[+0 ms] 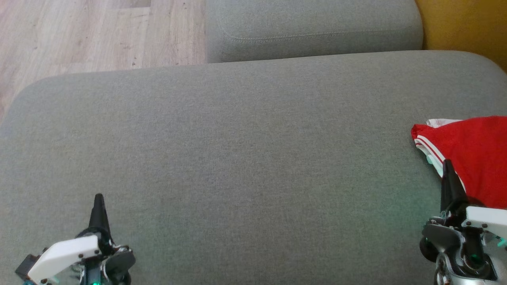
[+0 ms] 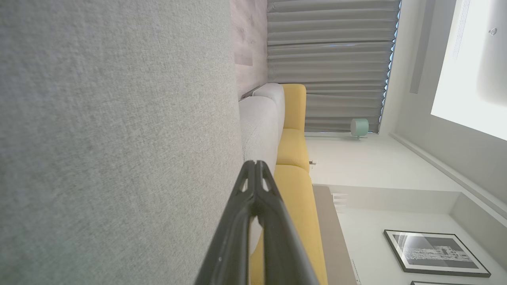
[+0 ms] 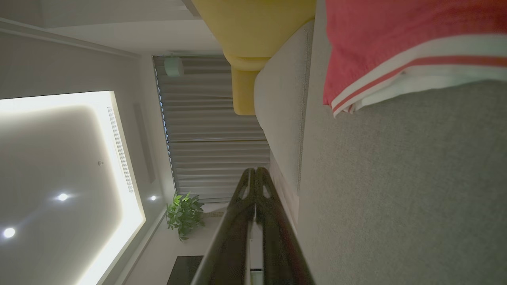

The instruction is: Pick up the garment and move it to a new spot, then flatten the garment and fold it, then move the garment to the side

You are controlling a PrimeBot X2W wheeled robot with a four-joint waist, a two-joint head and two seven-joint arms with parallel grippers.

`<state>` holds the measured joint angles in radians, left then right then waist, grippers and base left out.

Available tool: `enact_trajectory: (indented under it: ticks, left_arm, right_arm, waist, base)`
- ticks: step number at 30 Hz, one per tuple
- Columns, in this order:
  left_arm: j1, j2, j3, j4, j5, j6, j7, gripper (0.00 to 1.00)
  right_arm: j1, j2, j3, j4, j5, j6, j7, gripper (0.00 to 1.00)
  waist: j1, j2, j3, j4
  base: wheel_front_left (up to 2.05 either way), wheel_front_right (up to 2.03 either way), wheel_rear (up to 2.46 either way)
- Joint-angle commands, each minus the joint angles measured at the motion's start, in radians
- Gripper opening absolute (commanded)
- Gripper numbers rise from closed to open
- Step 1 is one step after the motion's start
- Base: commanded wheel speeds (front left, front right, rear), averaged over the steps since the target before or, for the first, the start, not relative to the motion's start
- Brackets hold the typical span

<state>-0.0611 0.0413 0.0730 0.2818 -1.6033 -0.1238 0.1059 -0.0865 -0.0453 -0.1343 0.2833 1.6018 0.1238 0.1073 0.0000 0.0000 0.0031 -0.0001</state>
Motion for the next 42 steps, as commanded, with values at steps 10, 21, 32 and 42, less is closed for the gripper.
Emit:
enact_trajectory:
  ticks: [10,21,32,42]
  left_arm:
    - [-0.047,0.009,0.041,-0.036,-0.006,-0.007,0.007,0.0]
    - [-0.047,0.009,0.041,-0.036,-0.006,-0.007,0.007,0.0]
    - [-0.047,0.009,0.041,-0.036,-0.006,-0.007,0.007,0.0]
    - [-0.047,0.009,0.041,-0.037,-0.006,-0.007,0.007,0.0]
  right_arm:
    - [-0.021,-0.005,0.02,-0.039,0.007,0.007,0.006,0.0]
    - [-0.021,-0.005,0.021,-0.039,0.007,0.007,0.006,0.0]
    - [-0.021,-0.005,0.021,-0.039,0.007,0.007,0.006,0.0]
    - [-0.021,-0.005,0.021,-0.039,0.007,0.007,0.006,0.0]
  waist:
    - [0.0,0.0,0.0,0.0]
    - [0.0,0.0,0.0,0.0]
    - [0.0,0.0,0.0,0.0]
    - [0.0,0.0,0.0,0.0]
  base:
    - [0.0,0.0,0.0]
    - [0.0,0.0,0.0]
    - [0.0,0.0,0.0]
    - [0.0,0.0,0.0]
